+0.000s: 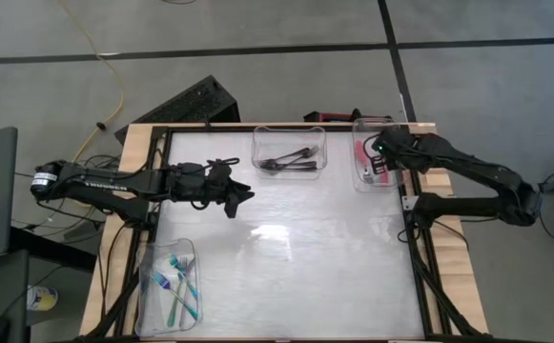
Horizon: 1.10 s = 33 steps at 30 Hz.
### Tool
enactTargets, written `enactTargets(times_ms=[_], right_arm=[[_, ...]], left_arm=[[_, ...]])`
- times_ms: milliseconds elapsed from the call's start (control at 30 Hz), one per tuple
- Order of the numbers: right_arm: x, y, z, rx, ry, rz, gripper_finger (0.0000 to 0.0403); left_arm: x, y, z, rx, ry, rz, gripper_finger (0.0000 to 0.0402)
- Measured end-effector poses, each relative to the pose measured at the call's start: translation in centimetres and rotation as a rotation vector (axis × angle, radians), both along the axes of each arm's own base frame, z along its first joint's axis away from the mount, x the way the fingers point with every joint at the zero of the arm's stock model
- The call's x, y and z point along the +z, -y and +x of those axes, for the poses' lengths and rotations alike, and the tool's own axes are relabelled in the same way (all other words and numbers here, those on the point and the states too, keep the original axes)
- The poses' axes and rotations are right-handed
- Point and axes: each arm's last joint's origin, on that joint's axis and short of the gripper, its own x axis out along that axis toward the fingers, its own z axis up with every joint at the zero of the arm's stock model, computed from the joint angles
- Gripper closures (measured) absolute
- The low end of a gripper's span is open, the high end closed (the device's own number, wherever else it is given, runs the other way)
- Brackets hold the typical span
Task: Sort silverware by color (type)
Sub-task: Put the pink fork into the top right transparent bin, then return to Home Position
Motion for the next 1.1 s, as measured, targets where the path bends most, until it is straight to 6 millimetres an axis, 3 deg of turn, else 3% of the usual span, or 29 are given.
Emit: enactTargets(times_ms=[167, 300, 500, 733, 867, 1100], right_arm=[[0.3, -0.2, -0.2, 0.019, 0.014, 0.014, 0.0199], [1.9, -0.5, -0.3, 0.051, 0.034, 0.06, 0.0148], [5.8, -1.8, -0.2, 0.15, 0.19, 0.103, 0.0133], [8.6, -5.8, -1.4, 0.354, 0.435, 0.042, 0.0132], [7.6, -7.8, -1.9, 0.461, 0.629, -0.006, 0.0132], [2.2, -10.3, 0.7, 0.565, 1.053, -0.222, 0.0132]], left_arm=[[-0.1, 0.0, 0.0, -0.001, -0.01, -0.001, 0.0269], [-0.2, 0.1, 0.0, -0.021, -0.022, -0.007, 0.0269], [-0.2, 0.1, 0.0, -0.04, -0.023, -0.003, 0.0269], [0.1, 0.4, -0.2, -0.156, -0.009, -0.014, 0.0269], [1.5, 0.6, -1.5, -0.215, 0.05, 0.017, 0.0269], [4.6, 0.5, -6.2, -0.191, 0.142, 0.194, 0.0269]])
